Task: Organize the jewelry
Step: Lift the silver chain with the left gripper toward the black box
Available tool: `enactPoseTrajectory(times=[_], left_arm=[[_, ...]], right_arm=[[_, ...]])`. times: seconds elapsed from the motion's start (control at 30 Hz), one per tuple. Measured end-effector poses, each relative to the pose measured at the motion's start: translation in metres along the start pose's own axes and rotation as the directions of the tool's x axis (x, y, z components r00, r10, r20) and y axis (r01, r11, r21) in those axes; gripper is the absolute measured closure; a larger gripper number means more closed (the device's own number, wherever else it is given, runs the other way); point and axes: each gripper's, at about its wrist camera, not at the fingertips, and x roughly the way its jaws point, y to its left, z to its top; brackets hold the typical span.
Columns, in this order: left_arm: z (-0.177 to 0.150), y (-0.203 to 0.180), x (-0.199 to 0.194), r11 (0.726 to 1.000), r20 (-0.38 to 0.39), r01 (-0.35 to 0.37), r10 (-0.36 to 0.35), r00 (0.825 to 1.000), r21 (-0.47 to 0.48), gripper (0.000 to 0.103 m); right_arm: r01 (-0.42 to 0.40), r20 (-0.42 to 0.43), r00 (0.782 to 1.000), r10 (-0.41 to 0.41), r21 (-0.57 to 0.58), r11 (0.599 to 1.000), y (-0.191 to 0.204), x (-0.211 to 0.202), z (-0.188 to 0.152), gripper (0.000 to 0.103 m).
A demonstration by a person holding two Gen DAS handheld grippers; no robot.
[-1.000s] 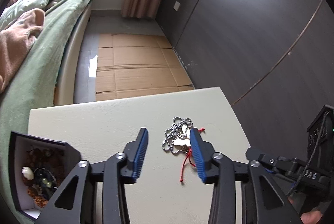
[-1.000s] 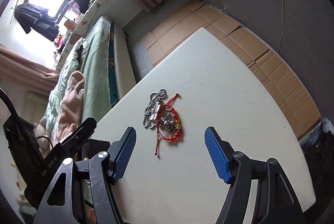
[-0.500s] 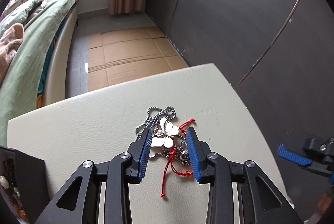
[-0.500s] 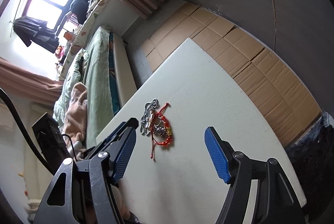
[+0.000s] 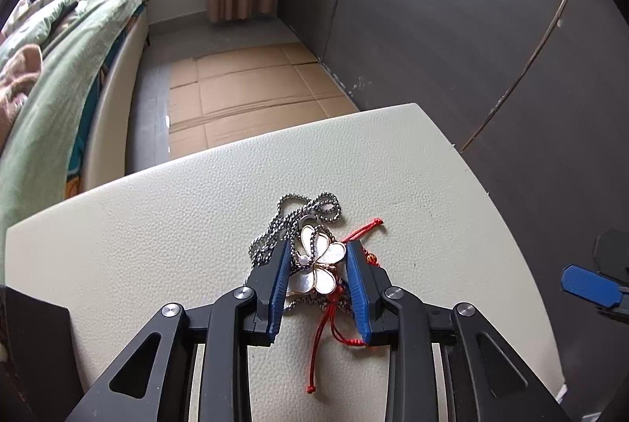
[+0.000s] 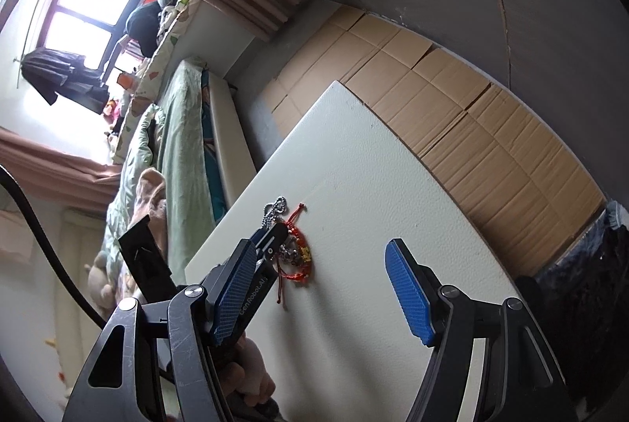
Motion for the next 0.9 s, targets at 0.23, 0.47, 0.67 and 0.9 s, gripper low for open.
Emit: enactPoseTrajectory(times=[0.23,0.47,0.67,0.9], left_arm=[[-0.007,0.03,-0.01,0.975,-0.09,0.169,-0.183,0.979,-0.147,0.079],[-0.008,0.058,-0.017,0.966,-0.115,0.127,-0.156,0.981,-0.224,0.079],[-0.002,0.078,-0.026,0.96,-0.09,0.071,-0.099,0.991,-0.271,0.079],[-0.001,0.085,-0.031,0.959,-0.08,0.054,-0.079,0.994,-0.278,0.079]], right_arm=[[0.014,-0.01,1.0,-0.014,-0.02,1.0,0.004,0.006,-0.001,0.033],[0.04,-0.031,0.999,-0.042,-0.062,0.997,0.016,0.017,-0.005,0.033],[0.069,-0.032,0.997,-0.072,-0.092,0.993,0.02,0.022,-0.008,0.033],[0.083,-0.038,0.995,-0.088,-0.114,0.99,0.023,0.026,-0.008,0.033]])
